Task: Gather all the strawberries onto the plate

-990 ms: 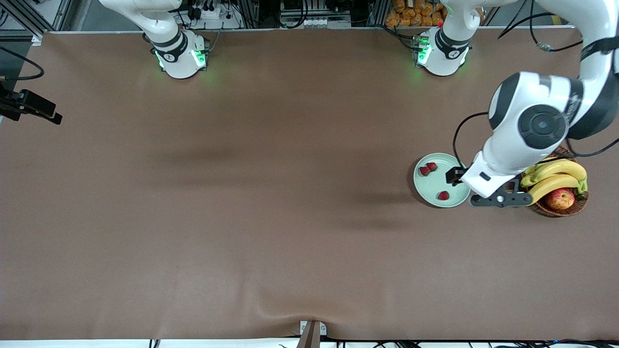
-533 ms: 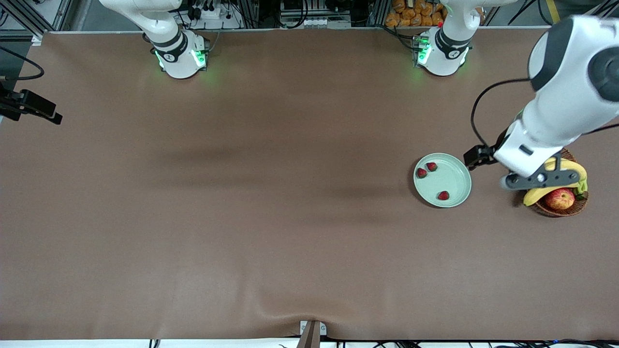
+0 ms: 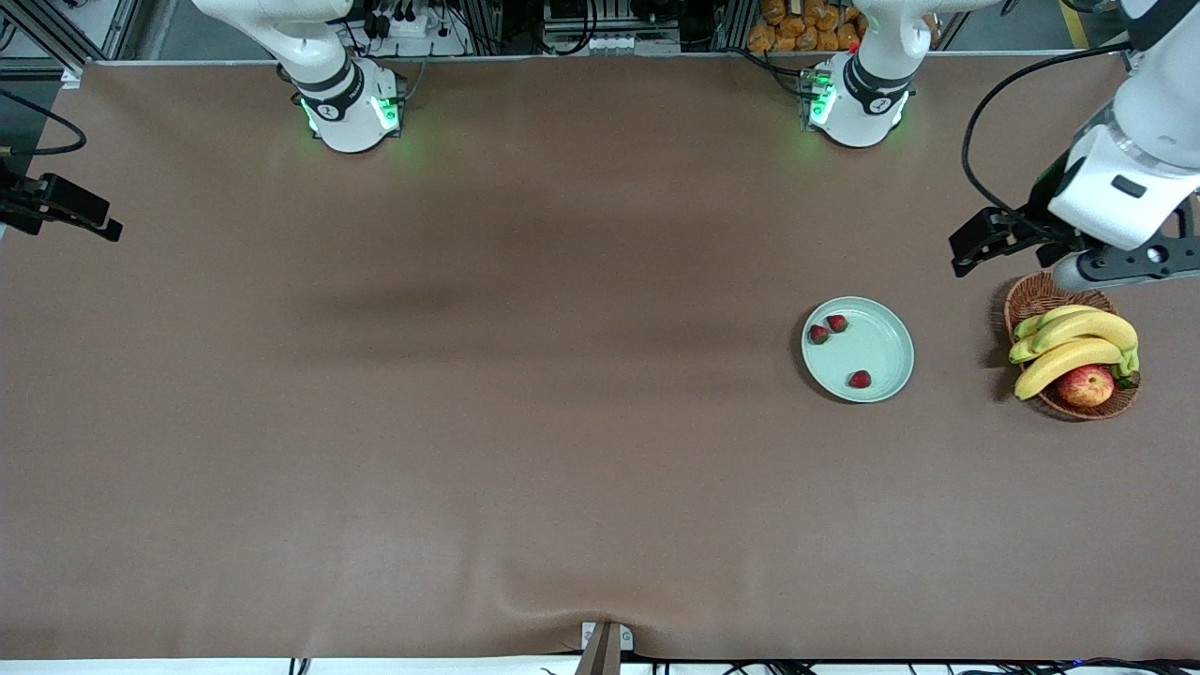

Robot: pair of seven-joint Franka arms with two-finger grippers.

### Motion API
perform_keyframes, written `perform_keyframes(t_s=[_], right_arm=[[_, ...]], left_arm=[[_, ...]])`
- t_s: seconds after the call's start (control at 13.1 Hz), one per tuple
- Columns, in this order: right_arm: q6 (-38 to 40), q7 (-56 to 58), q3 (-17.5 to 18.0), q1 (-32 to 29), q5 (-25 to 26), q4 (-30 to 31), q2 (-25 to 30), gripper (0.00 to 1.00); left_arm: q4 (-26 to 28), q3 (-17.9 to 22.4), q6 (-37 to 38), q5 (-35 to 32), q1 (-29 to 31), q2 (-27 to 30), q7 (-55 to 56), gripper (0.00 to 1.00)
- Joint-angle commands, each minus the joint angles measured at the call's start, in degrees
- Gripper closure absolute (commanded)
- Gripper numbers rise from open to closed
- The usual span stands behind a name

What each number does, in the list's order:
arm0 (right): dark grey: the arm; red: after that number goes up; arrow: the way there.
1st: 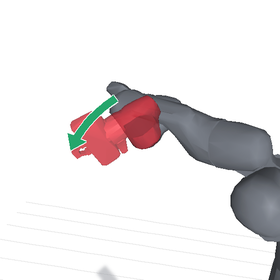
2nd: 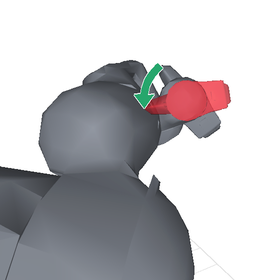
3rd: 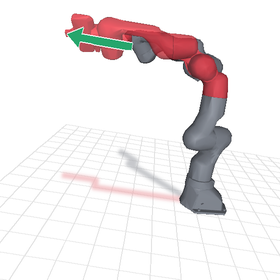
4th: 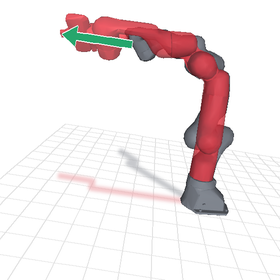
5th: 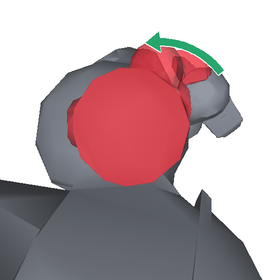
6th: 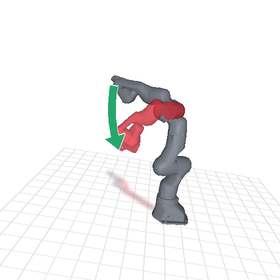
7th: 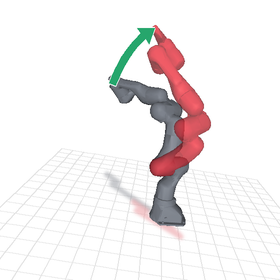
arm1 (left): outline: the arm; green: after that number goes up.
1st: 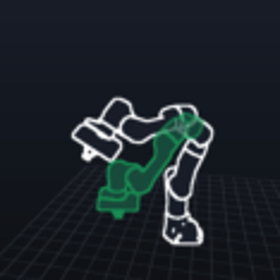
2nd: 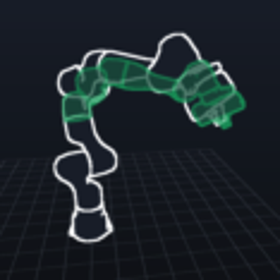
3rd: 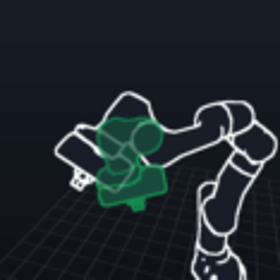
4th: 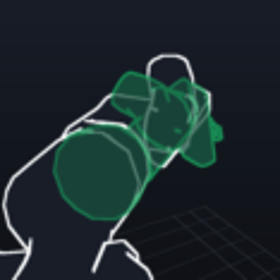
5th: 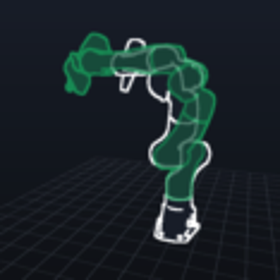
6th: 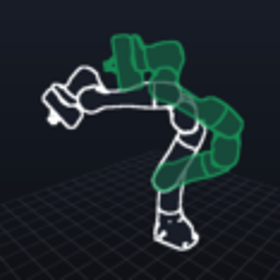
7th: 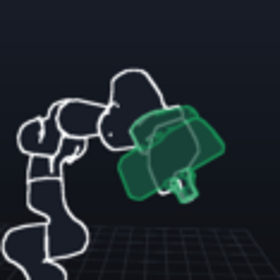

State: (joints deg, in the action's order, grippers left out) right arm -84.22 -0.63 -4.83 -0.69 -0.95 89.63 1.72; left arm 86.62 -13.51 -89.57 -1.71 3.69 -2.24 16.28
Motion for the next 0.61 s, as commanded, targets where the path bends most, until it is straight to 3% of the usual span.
perform_keyframes(t_s=[0.0,0.53], right_arm=[[0.4,-0.2,0.3,-0.1,-0.8,-0.3,0.3,0.00],[0.3,-0.2,0.3,-0.1,-0.8,-0.3,0.2,0.00]], left_arm=[[3.2,4.3,1.2,2.6,-0.4,3.8,-3.6,0.00],[2.4,5.5,2.5,1.4,-1.0,3.6,-7.4,0.00]])
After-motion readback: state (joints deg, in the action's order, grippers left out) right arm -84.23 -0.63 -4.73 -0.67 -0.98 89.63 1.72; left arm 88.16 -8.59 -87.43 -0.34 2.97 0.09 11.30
